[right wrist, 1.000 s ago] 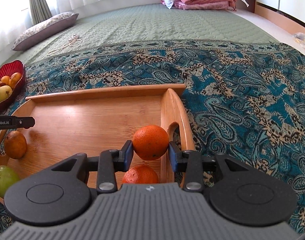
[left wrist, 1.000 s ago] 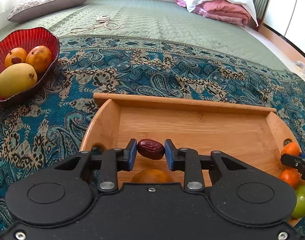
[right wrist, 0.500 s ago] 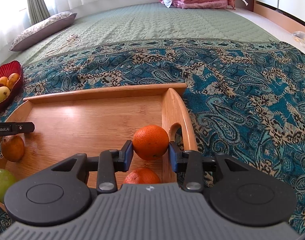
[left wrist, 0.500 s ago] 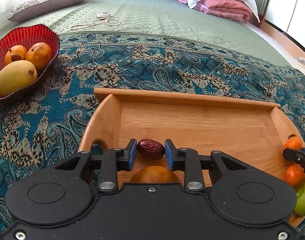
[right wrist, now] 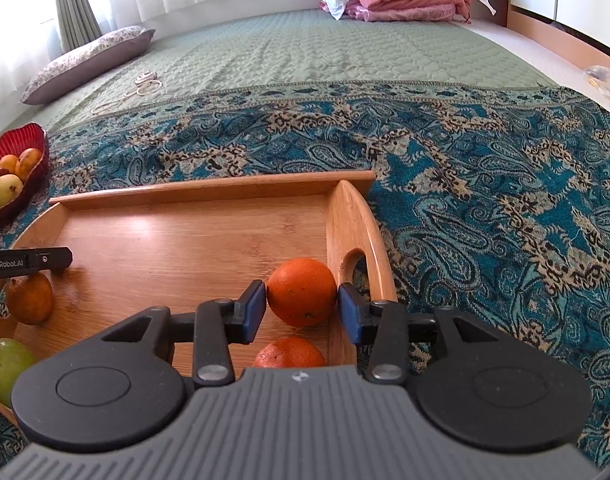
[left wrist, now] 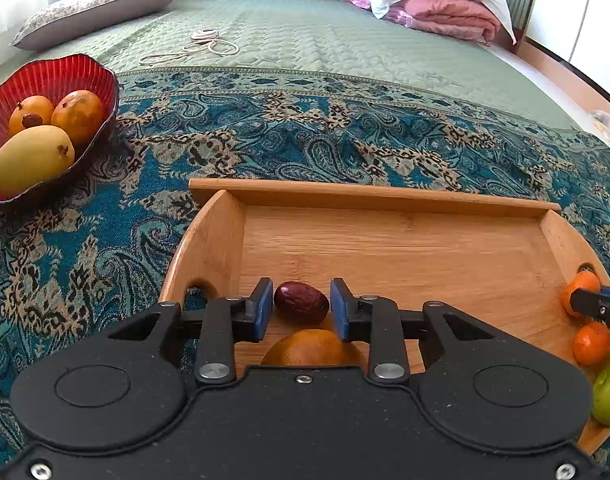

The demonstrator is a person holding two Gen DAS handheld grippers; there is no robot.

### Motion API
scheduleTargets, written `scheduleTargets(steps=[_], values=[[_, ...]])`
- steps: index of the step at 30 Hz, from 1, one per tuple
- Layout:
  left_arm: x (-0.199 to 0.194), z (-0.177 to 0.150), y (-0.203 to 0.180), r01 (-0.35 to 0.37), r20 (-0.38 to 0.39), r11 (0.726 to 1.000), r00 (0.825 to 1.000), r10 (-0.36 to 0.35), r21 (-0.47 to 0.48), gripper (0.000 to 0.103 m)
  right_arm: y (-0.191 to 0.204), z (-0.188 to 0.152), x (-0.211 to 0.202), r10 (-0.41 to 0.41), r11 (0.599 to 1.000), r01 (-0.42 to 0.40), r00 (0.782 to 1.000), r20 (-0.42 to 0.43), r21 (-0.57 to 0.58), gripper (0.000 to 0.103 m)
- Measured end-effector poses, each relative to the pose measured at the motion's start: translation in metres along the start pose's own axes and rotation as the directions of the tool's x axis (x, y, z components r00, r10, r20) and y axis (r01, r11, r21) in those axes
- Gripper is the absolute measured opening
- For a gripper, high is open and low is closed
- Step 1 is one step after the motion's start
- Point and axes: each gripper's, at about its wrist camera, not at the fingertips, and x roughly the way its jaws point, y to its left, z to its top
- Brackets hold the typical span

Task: Organize fruits
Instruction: 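Lower the date and tangerine into the tray and open both tools, then lift both open tools away from the tray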

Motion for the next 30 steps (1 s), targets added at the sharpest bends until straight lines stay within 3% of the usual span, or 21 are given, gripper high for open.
scheduleTargets(steps=[4, 8, 13, 19, 22, 30], values=[[-0.01, -0.002, 0.003, 0.004, 0.02, 1.0, 1.0, -0.004, 0.001, 0.045, 0.003, 0.0, -0.01, 0.004, 1.0, -0.004, 1.0, 0.027, -0.015, 0.071], [-0.03, -0.007, 0.002, -0.034, 0.078, 0.999, 0.996, 0.032, 0.023, 0.054, 0.007, -0.004, -0.022, 0.016, 1.0, -0.015, 0.998, 0.057, -0.021, 0.077], [-0.058, -0.021, 0.003, -0.025, 0.147, 0.998, 0.989, 0.017, 0.053, 0.068, 0.017, -0.015, -0.042, 0.034, 0.997, -0.026, 0.993, 0.114, -0.068, 0.09], [-0.094, -0.041, 0.001, -0.012, 0.211, 0.997, 0.978, -0.003, 0.072, 0.081, 0.028, -0.028, -0.065, 0.055, 0.994, -0.037, 0.983, 0.177, -0.101, 0.096], [-0.109, -0.053, 0.0, 0.006, 0.231, 0.997, 0.973, -0.023, 0.075, 0.083, 0.031, -0.036, -0.076, 0.077, 0.993, -0.056, 0.974, 0.214, -0.105, 0.102], [-0.138, -0.084, -0.002, 0.036, 0.262, 0.996, 0.964, -0.055, 0.077, 0.09, 0.046, -0.065, -0.104, 0.118, 0.985, -0.072, 0.946, 0.303, -0.157, 0.103]])
